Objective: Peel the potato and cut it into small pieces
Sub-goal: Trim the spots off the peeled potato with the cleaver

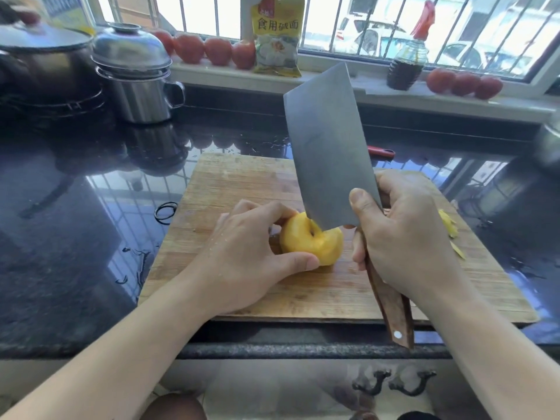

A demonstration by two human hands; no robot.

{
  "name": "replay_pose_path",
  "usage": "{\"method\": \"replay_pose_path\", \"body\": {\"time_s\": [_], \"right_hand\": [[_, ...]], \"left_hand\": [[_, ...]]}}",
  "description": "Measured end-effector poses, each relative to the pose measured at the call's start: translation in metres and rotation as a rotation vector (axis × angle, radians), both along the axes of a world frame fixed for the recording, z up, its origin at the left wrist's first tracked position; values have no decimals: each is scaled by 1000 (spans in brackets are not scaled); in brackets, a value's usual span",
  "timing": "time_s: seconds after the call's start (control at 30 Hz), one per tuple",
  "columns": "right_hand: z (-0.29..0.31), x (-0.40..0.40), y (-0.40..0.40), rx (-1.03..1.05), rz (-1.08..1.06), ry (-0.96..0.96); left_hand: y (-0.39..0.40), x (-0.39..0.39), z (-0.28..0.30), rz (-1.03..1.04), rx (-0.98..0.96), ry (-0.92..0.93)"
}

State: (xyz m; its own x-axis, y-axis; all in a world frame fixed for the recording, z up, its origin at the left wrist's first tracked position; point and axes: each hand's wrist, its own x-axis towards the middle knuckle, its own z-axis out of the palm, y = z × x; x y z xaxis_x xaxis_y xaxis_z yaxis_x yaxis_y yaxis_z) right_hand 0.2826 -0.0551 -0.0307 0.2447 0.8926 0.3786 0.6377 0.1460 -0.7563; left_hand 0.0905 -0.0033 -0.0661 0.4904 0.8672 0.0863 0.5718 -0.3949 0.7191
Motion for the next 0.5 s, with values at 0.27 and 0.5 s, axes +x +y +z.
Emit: {"method": "replay_pose_path", "body": {"time_s": [0.27, 0.5], "right_hand": [[-2, 11, 3, -79, 33, 183], [7, 27, -1, -13, -55, 236]], "left_hand": [[5, -2, 2, 15, -53, 7], [18, 3, 27, -25, -132, 77]]}}
